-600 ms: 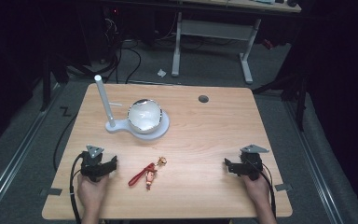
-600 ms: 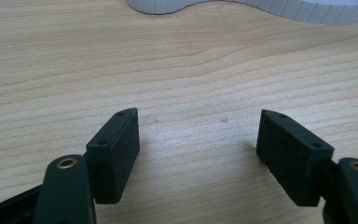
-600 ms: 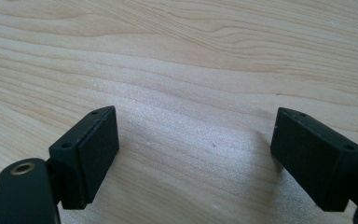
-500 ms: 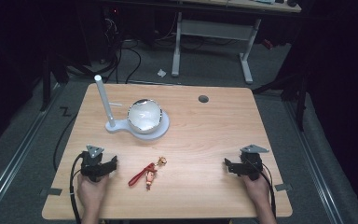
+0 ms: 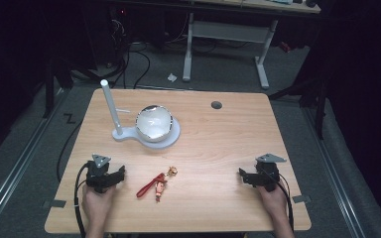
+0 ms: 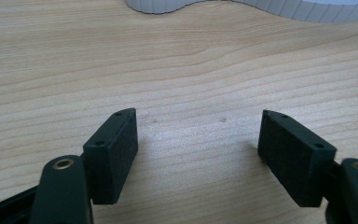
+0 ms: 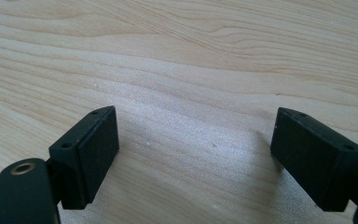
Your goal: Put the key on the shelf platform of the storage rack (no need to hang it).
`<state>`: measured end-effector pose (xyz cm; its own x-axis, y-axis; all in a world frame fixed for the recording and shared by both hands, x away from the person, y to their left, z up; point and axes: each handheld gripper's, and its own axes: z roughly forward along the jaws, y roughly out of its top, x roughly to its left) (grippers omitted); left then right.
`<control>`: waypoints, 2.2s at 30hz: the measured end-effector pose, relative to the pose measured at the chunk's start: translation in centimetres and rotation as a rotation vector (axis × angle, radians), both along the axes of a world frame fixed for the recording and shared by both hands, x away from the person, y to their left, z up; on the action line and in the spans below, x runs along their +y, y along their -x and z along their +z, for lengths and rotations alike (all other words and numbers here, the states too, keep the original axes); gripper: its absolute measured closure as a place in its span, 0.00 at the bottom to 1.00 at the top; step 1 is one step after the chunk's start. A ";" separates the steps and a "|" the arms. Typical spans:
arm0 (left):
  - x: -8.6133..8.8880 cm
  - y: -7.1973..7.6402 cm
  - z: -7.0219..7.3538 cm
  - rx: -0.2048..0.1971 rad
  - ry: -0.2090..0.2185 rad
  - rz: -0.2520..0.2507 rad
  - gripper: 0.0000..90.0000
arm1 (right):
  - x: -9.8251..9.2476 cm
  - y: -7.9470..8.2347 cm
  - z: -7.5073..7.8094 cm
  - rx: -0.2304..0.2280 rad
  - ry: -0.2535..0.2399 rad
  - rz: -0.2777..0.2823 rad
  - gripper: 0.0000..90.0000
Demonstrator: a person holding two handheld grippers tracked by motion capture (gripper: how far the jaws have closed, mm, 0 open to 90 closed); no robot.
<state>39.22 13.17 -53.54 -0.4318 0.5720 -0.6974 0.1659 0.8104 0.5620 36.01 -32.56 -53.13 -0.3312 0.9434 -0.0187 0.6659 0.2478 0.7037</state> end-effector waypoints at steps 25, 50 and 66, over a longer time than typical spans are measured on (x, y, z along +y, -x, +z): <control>-0.1 0.0 0.0 0.004 0.002 0.003 0.29 | 0.0 0.0 0.0 -0.001 0.000 0.002 0.17; -0.6 0.9 0.8 -0.019 0.013 -0.042 0.30 | 0.0 0.0 0.0 -0.002 0.001 0.004 0.17; -1.7 1.5 3.3 -0.039 0.069 -0.116 0.31 | 0.0 0.0 0.0 -0.001 0.000 0.003 0.17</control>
<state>37.71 11.48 -50.28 -0.3373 0.5663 -0.7520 0.2395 0.8242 0.5133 35.98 -32.58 -53.14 -0.3336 0.9425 -0.0187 0.6647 0.2492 0.7043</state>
